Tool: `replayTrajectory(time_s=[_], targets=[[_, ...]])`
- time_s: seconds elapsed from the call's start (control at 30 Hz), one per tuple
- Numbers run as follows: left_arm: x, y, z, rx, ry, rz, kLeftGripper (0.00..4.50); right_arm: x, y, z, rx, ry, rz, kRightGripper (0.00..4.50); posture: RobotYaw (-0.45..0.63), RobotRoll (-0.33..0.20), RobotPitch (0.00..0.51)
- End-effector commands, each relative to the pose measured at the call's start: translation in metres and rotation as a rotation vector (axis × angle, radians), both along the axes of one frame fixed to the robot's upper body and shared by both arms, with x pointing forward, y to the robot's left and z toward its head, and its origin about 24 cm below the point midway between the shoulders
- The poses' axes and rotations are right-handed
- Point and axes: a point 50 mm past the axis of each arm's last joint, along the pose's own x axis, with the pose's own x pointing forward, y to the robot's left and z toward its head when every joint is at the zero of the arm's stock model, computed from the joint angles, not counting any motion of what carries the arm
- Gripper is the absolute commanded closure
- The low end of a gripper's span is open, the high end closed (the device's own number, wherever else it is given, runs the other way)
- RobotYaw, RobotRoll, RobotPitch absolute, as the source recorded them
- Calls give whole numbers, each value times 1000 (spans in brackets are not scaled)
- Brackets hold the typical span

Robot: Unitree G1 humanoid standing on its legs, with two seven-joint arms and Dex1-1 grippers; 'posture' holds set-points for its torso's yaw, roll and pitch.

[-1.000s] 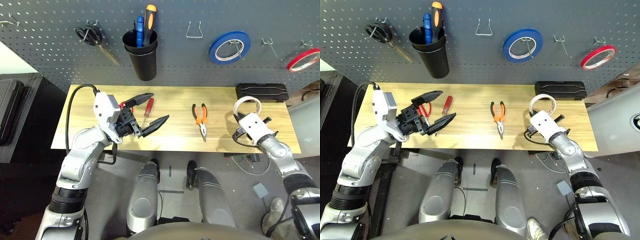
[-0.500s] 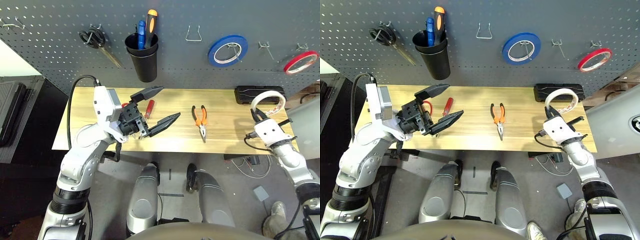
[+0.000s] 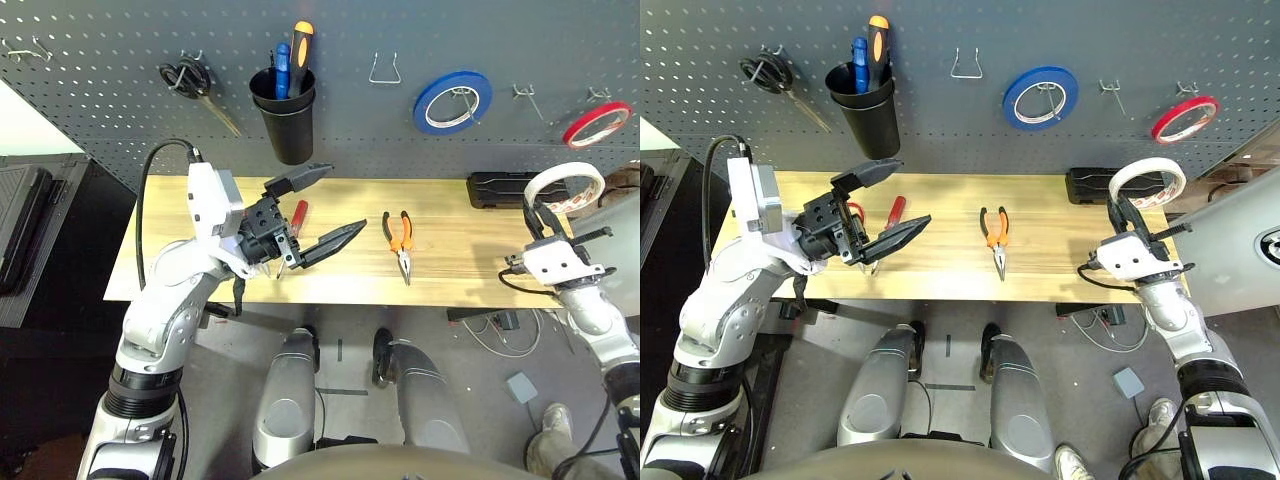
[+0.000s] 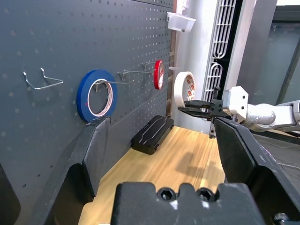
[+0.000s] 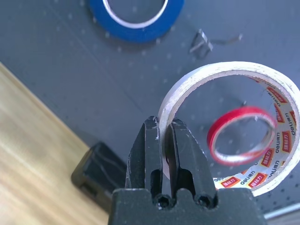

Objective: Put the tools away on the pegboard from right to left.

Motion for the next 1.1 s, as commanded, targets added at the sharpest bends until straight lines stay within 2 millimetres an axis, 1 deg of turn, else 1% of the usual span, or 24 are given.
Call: replayTrajectory(time_s=[0.03,0.17,0.3,0.43,0.77,0.97,1.07,1.1], targets=[[-1,-5,-4,1,15,-35,0,2,5,9,-15,-55,31,4481,295,0,226],[0,-5,-4,-2,16,-36,0,10,10,18,-4,-89,38,4481,289,0,225],[2,-7,-2,-13,15,-38,0,23,16,28,23,-111,44,4481,286,0,226],[4,-6,-2,-16,15,-37,0,38,21,35,43,-98,46,4481,285,0,225],[8,-6,-4,-18,15,-30,0,84,22,52,78,25,-13,4481,296,0,225],[10,-4,-4,-8,15,-21,0,105,36,60,104,103,-11,4481,301,0,225],[10,-3,-4,-5,15,-18,0,110,41,61,130,130,-17,4481,309,0,226],[10,-3,-4,-2,15,-16,0,111,42,61,143,133,-17,4191,309,0,226]])
